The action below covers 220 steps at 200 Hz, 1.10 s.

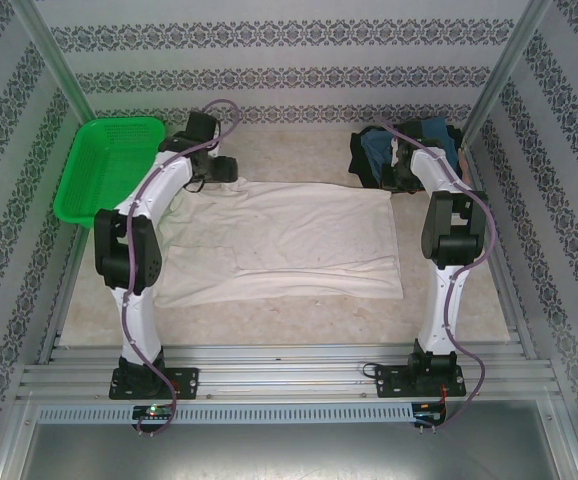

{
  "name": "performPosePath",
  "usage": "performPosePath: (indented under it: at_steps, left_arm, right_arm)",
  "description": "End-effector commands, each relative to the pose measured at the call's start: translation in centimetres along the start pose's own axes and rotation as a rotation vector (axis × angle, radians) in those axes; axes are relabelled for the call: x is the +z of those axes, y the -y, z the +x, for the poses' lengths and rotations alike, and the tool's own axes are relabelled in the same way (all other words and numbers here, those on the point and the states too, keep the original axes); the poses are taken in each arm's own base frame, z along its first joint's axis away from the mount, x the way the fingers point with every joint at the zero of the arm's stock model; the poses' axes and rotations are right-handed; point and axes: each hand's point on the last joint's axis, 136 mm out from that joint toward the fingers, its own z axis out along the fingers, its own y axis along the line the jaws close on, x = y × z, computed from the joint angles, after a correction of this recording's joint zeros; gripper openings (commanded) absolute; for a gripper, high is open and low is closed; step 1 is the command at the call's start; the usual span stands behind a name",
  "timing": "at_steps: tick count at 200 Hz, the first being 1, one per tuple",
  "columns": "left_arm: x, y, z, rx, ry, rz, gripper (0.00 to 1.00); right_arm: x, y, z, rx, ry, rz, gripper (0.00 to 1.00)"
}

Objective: Fold and stack the t-shirts

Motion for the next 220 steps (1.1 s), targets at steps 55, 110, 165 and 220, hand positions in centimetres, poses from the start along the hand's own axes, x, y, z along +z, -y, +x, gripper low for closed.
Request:
performPosePath:
  at_steps: [55, 110, 165, 220]
  left_arm:
    - [6.1, 3.0, 2.1, 0.106, -0.191, 0.071, 0.64]
    - [7.9, 2.8, 2.6, 0.130, -0.226, -0.016, 0.59]
    - [9.3, 2.4, 4.2, 0.133, -0.296, -0.031, 0.54]
    - [10.2, 3.8, 5.2, 0.139, -0.322, 0.021, 0.34]
  right_arm:
    - [-0.1, -0.3, 1.6, -0.018, -0.052, -0.005, 0.00]
    - [0.0, -0.2, 1.6, -0.016, -0.052, -0.004, 0.00]
    - [0.0, -0.1, 1.6, -0.013, -0.049, -0.003, 0.00]
    - [-0.2, -0.1, 1.3, -0.009, -0.043, -0.007, 0.00]
